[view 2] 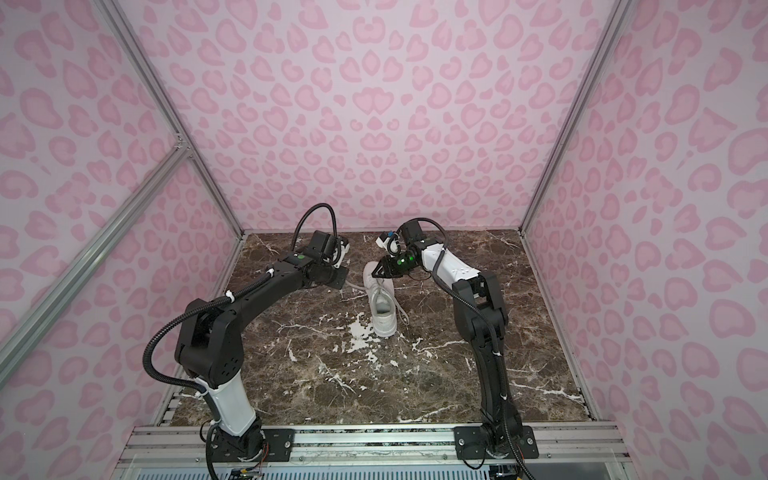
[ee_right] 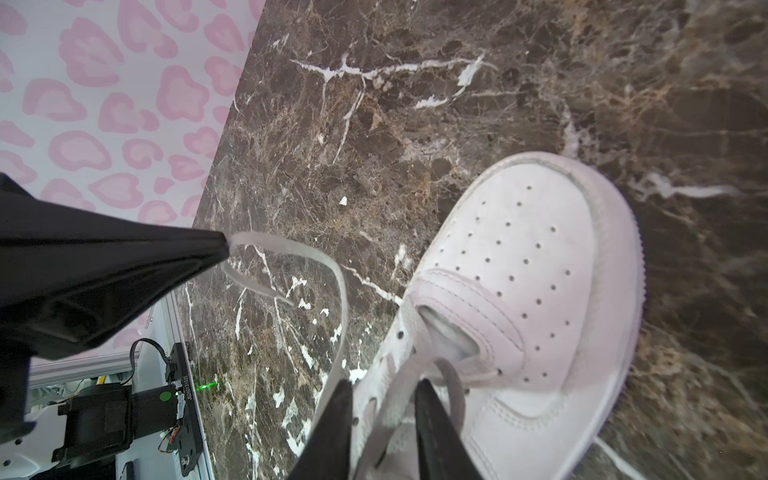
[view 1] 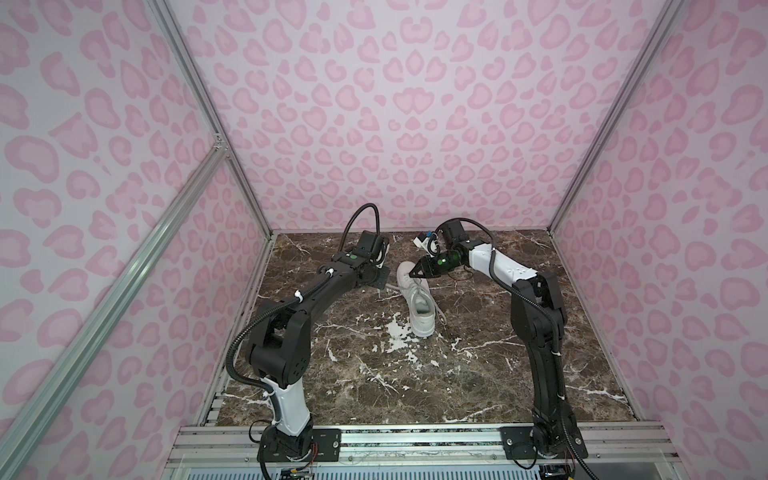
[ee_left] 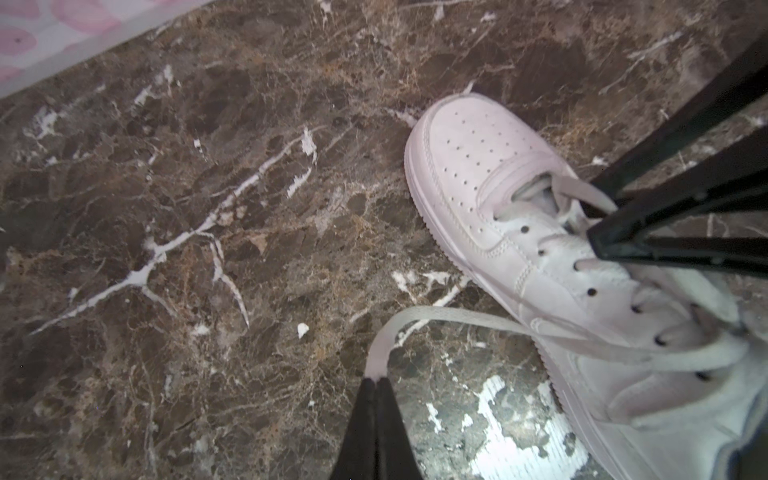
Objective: Tie the shoes
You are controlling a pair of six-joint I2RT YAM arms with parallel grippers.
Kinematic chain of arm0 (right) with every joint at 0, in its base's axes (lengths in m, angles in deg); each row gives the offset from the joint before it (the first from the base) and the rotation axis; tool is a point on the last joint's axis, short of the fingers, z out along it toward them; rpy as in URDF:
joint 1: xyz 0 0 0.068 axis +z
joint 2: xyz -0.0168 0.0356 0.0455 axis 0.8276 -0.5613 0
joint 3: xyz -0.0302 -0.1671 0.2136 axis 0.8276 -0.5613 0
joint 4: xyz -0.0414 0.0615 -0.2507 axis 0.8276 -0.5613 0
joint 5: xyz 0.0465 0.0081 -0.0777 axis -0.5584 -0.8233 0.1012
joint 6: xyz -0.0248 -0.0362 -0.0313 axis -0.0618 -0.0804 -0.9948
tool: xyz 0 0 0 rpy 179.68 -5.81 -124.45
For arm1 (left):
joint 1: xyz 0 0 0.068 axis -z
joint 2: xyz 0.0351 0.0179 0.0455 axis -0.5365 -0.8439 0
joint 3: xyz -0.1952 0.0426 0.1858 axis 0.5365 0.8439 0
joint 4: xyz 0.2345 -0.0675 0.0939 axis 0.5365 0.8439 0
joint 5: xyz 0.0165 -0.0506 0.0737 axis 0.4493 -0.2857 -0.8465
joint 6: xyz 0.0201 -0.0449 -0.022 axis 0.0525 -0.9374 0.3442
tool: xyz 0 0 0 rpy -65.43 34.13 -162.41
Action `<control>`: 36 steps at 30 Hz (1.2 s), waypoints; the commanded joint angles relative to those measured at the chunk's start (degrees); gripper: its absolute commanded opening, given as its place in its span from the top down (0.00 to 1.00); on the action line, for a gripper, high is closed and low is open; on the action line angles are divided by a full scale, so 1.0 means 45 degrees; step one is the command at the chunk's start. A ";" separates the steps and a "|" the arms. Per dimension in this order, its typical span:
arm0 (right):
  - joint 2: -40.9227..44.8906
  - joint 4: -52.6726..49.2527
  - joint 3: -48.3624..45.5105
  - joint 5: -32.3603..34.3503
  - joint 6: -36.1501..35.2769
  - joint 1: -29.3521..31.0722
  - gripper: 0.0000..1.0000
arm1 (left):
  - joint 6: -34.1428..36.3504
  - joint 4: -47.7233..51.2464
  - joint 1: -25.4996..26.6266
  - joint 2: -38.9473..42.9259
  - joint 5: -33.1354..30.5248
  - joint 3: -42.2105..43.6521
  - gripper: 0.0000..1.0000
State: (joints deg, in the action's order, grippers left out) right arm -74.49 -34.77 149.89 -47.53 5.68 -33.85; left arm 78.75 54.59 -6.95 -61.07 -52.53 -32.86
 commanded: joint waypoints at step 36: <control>0.4675 0.7278 -0.7483 0.0298 0.1554 0.0991 0.97 | -0.3085 -0.1776 0.0256 -0.7393 0.7825 -1.0118 0.97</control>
State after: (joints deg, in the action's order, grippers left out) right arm -53.90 -5.98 117.30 -48.34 13.62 -29.63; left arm 69.11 52.90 -6.08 -93.37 -22.09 -77.66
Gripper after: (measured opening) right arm 0.049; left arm 0.049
